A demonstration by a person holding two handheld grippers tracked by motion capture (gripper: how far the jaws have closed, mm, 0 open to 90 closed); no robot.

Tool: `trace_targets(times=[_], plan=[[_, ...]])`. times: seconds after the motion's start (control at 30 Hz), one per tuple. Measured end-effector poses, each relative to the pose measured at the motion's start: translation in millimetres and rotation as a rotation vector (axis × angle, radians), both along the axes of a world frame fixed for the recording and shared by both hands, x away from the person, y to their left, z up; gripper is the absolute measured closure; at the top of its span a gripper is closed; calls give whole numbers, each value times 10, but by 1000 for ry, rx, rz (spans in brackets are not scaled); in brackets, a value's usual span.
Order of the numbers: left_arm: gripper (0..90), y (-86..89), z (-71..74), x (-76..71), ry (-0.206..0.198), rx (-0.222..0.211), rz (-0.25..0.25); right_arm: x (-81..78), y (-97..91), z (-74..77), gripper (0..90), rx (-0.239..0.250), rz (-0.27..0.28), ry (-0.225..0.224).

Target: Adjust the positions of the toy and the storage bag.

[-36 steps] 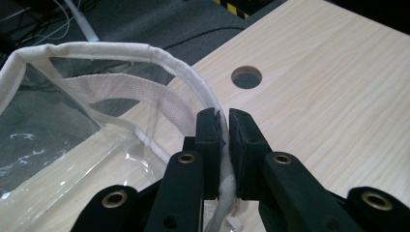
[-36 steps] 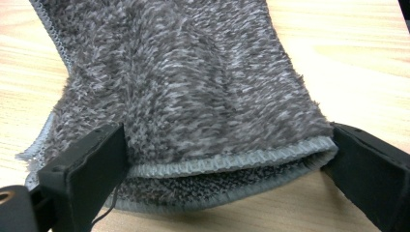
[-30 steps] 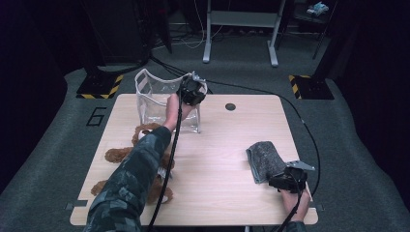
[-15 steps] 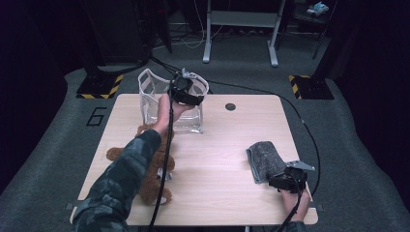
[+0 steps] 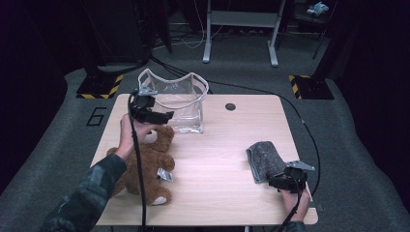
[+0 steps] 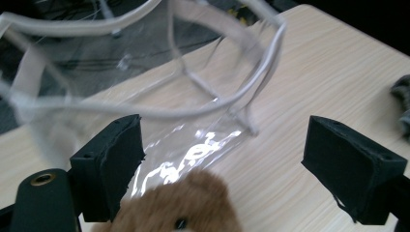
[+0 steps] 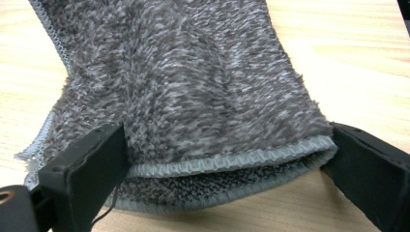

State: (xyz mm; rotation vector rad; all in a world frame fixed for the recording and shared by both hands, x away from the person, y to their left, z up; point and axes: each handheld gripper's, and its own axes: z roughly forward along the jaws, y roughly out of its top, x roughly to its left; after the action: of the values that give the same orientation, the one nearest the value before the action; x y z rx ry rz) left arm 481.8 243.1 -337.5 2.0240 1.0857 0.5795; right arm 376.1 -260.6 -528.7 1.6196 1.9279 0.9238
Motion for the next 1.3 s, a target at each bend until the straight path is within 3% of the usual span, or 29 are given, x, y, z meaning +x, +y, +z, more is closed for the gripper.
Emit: trace_targets(times=[0.07, 0.13, 0.27, 0.33, 0.4, 0.43, 0.53, 0.8, 1.3], plan=[[136, 116, -123, -42, 14, 10, 24, 1, 0, -1, 26, -2, 1, 0], [146, 218, -299, -56, 59, 8, 45, 2, -4, -3, 26, -7, 4, -3], [189, 297, -530, -24, 107, 13, 65, 2, -2, -2, 26, -10, 3, -1], [209, 311, -617, 4, 132, 23, 51, 2, -2, -2, 26, -11, 3, -1], [222, 303, -702, 31, 151, 3, 60, 2, -2, -2, 26, -11, 3, -1], [254, 308, -728, 38, 167, 32, 48, 2, -1, -2, 25, -11, 3, -1], [322, 325, -814, 49, 176, 55, 59, 2, -1, -2, 25, -11, 3, -1], [460, 389, -892, 18, 174, 42, 72, 2, 1, -2, 26, -14, 1, 0], [531, 574, -898, -150, 174, 30, 58, 1, 2, -2, 25, -17, 3, 1]])
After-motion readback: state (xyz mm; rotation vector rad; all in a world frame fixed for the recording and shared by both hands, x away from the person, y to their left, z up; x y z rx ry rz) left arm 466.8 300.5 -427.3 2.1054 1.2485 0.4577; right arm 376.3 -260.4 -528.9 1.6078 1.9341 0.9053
